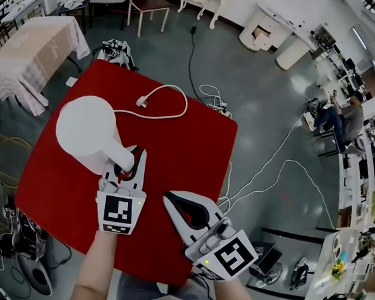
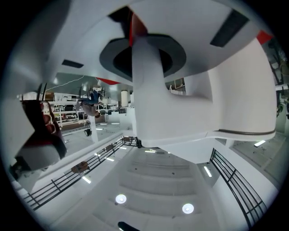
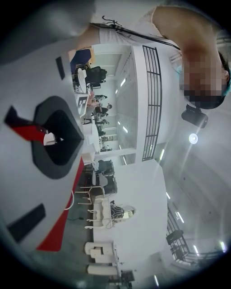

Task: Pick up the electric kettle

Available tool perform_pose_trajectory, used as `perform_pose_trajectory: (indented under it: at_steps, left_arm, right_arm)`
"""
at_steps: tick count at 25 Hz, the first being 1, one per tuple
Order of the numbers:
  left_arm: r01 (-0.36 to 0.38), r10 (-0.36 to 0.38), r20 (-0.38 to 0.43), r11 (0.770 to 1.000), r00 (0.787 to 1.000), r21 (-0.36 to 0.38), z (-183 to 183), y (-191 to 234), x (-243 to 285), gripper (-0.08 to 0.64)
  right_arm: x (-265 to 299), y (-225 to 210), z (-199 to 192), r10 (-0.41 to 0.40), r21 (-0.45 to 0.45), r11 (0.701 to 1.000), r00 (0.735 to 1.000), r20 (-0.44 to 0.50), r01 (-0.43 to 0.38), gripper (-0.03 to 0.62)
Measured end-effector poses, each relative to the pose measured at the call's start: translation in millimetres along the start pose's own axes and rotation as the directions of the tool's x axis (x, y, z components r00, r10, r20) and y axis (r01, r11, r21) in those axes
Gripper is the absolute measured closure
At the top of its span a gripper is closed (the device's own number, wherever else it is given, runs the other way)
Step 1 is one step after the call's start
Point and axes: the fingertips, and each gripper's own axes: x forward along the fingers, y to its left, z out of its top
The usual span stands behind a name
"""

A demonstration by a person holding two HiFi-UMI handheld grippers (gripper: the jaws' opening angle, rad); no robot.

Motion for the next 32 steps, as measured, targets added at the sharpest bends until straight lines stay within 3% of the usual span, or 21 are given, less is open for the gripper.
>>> perform_pose_trajectory:
  at_steps: [14, 21, 32]
  left_arm:
    - [0.028, -0.03, 0.021, 0.994, 0.999, 0.105, 15.8, -7.8, -14.9, 0.522]
    - [0.055, -0.058, 0.041, 0.995, 0.997, 0.079, 54.2, -17.1, -44.1, 0.522]
    - [0.07, -0.076, 0.031, 0.986, 0.997, 0.149, 120.4, -83.3, -126.3, 0.518]
  right_arm:
    - [-5.7, -2.9, 5.6, 0.008, -0.009, 1.0, 1.0, 0.007, -0.008, 0.587]
    - [-10.2, 5.2, 22.6, 0.052, -0.026, 0.998, 0.998, 0.043, -0.051, 0.586]
    - [-44.8, 32.1, 57.4, 0.183, -0.078, 0.981, 0.978, 0.097, -0.175, 0.586]
